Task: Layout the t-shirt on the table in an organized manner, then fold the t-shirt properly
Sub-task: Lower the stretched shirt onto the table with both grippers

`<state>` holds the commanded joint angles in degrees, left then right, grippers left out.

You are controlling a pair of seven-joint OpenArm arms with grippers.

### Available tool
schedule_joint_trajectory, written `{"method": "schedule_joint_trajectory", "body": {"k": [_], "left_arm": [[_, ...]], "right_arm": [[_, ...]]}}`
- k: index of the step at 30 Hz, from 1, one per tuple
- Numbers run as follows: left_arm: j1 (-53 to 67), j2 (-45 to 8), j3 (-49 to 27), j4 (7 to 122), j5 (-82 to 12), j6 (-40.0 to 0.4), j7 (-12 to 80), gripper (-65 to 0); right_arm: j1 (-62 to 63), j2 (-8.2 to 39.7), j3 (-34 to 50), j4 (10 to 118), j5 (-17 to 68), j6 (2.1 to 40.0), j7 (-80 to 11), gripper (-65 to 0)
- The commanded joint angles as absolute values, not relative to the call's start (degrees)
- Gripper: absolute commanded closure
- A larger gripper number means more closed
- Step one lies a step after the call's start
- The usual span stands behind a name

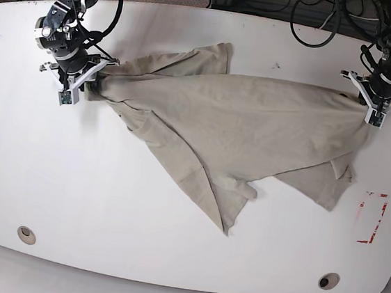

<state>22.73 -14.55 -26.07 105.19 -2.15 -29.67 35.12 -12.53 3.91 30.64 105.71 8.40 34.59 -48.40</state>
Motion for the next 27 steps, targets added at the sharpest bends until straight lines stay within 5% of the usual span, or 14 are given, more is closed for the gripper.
{"method": "schedule_joint_trajectory", "body": {"k": [4, 8, 21, 27], "left_arm": [[22.73, -14.55, -26.07, 105.27, -2.15, -31.52, 35.12, -27.2], [22.73, -14.37, -26.07, 105.45, -2.24, -31.43, 35.12, -39.0], [22.81, -14.37, -26.15, 105.63, -2.24, -31.60, 35.12, -39.3], [22.81, -14.37, -26.15, 105.89, -2.24, -31.60, 35.12, -39.3]], "right_arm": [[-12.79, 3.74, 30.64, 107.74, 8.40, 34.59, -48.40, -48.0], [-13.58, 3.65, 30.55, 109.58, 8.75, 34.86, -48.40, -48.8], [-12.18, 2.51, 18.95, 113.71, 12.79, 34.59, -48.04, -48.8], [-8.40, 2.51, 10.95, 110.20, 8.04, 34.51, -45.85, -48.8]]}}
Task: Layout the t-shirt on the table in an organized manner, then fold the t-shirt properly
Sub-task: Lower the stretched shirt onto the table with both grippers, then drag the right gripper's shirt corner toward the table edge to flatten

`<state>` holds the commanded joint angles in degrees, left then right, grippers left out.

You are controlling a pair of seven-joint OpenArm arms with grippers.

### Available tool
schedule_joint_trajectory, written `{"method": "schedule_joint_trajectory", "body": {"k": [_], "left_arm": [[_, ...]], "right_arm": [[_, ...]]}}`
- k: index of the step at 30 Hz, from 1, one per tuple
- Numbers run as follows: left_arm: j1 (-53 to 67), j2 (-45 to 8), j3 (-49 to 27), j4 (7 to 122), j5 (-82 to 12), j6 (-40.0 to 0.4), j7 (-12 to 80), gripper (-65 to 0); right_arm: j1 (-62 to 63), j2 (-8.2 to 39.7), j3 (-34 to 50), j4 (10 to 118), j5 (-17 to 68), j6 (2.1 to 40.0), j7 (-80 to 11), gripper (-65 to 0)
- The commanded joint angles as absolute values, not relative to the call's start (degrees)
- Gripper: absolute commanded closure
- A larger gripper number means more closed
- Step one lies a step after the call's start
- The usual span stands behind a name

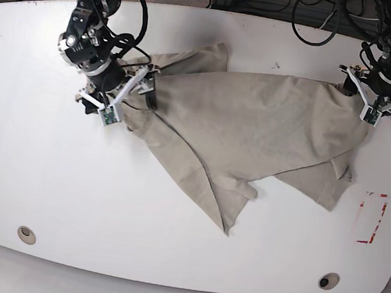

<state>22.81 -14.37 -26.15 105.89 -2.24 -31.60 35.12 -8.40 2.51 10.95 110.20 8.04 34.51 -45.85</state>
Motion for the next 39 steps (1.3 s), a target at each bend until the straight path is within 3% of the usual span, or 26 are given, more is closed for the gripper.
{"method": "schedule_joint_trajectory", "body": {"k": [7, 16, 28, 39], "left_arm": [[22.81, -14.37, -26.15, 105.80, -2.24, -31.69, 35.12, -39.3], [22.81, -14.37, -26.15, 105.80, -2.24, -31.69, 35.12, -39.3], [22.81, -14.37, -26.07, 105.80, -2.24, -31.78, 35.03, -39.3], [22.81, -14.46, -25.98, 105.71, -2.24, -31.78, 35.03, -39.3]], "right_arm": [[-2.07, 2.42, 5.67, 99.74, -0.57, 34.51, -41.36, -48.8], [1.98, 2.42, 4.70, 89.19, -3.82, 34.51, -35.03, -48.8], [3.65, 3.30, 5.32, 89.10, -3.82, 34.51, -34.77, -48.8], [8.31, 4.26, 11.21, 86.81, -3.91, 34.51, -34.77, -48.8]]}}
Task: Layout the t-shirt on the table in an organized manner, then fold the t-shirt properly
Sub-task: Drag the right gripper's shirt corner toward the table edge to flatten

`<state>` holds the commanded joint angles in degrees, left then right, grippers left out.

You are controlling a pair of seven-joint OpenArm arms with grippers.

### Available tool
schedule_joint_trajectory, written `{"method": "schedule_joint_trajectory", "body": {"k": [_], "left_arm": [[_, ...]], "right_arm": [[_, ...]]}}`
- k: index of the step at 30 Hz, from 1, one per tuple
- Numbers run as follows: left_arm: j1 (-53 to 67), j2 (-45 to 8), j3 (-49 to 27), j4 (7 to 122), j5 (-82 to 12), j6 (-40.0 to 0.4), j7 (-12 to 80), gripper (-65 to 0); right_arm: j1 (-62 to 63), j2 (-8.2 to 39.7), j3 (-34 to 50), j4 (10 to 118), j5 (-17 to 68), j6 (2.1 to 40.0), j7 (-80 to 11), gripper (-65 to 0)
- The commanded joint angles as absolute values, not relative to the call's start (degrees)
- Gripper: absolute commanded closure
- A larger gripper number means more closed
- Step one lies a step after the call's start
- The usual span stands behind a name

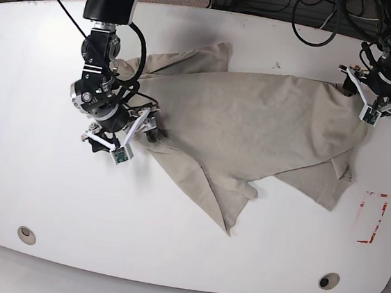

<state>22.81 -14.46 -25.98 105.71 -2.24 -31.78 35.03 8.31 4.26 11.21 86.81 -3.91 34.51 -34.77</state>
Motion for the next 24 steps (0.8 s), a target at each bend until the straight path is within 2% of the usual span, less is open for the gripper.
{"method": "schedule_joint_trajectory", "body": {"k": [4, 11, 17, 24], "left_arm": [[22.81, -14.46, -25.98, 105.71, -2.24, -31.78, 35.03, -39.3], [22.73, -14.55, -25.98, 105.71, -2.24, -31.78, 35.03, -39.3], [22.73, -14.55, -25.98, 105.45, -2.24, -31.78, 34.95, -39.3], [22.73, -14.55, -25.89, 105.54, -2.24, -31.78, 34.95, -39.3]], "right_arm": [[9.89, 5.93, 12.18, 85.58, -3.91, 34.51, -34.77, -48.8], [8.92, 5.58, 11.74, 88.84, -3.38, 34.95, -37.49, -48.8], [5.41, 1.80, 8.75, 94.90, -3.21, 35.03, -41.63, -48.8], [3.47, -1.10, 6.55, 93.32, -3.82, 34.68, -40.92, -48.8]]}}
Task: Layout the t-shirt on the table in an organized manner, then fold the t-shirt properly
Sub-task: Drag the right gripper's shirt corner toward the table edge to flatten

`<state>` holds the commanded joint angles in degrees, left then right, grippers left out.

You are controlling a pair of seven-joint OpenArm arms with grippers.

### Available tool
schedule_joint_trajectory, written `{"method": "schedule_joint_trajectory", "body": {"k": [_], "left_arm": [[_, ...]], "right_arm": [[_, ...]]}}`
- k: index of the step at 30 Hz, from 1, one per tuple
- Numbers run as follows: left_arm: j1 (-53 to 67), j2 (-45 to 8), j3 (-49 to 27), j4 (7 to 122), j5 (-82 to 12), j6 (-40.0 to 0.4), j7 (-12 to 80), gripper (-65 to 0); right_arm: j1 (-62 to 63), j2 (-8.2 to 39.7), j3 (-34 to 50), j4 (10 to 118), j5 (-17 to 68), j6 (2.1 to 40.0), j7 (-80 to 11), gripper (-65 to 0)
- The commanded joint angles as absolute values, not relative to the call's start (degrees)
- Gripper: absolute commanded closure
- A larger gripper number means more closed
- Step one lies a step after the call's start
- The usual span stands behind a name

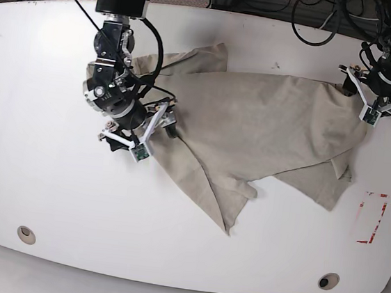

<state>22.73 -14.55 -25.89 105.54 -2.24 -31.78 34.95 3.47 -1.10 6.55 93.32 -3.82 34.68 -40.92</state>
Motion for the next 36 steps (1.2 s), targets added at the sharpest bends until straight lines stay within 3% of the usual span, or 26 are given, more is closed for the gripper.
{"method": "schedule_joint_trajectory", "body": {"k": [6, 15, 24, 36], "left_arm": [[22.73, -14.55, -25.89, 105.54, -2.24, -31.78, 34.95, -39.3], [22.73, -14.55, -25.89, 105.45, -2.24, -31.78, 34.95, -39.3], [22.73, -14.55, -25.89, 105.45, -2.24, -31.78, 34.95, -39.3], [22.55, -14.64, -25.89, 105.45, -2.24, -31.78, 34.95, -39.3]], "right_arm": [[3.82, -0.66, 6.73, 87.60, -3.82, 34.51, -34.77, -48.8], [5.85, 3.91, 6.90, 82.07, -3.82, 34.51, -31.43, -48.8], [8.31, 5.14, 12.18, 81.89, -3.82, 34.51, -31.08, -48.8], [9.27, 6.20, 12.00, 81.80, -3.82, 34.51, -31.16, -48.8]]}}
